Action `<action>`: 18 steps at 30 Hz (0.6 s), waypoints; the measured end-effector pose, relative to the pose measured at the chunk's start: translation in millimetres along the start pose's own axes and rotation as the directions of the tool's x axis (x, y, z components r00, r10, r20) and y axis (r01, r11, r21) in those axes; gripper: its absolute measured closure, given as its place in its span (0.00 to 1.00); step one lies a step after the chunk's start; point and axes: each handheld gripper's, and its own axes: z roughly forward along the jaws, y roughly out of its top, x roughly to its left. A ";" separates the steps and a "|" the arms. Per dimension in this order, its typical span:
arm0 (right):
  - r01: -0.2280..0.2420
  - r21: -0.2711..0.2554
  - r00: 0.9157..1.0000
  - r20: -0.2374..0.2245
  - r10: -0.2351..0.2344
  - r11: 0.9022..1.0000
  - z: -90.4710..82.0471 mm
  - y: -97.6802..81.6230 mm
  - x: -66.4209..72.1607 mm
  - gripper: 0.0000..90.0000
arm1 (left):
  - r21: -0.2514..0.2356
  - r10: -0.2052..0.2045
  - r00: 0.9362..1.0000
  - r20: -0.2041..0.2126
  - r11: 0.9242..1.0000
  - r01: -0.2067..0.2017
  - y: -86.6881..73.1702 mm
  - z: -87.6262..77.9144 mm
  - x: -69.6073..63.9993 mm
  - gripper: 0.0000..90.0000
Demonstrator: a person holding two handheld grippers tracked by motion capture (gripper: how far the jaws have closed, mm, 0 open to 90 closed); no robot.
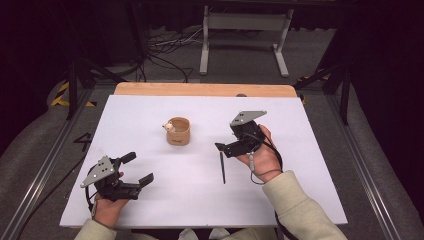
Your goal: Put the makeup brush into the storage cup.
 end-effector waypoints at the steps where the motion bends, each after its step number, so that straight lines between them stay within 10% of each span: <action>1: 0.000 0.000 1.000 0.000 0.000 1.000 0.0 0.0 0.0 0.21 | 0.001 0.001 1.000 -0.001 1.000 -0.001 0.1 0.1 0.0 0.00; 18: -0.041 0.287 0.997 -0.052 0.058 0.957 25.5 10.5 -10.8 0.27 | 0.045 -0.010 1.000 0.019 0.999 0.009 -1.6 6.2 0.2 0.00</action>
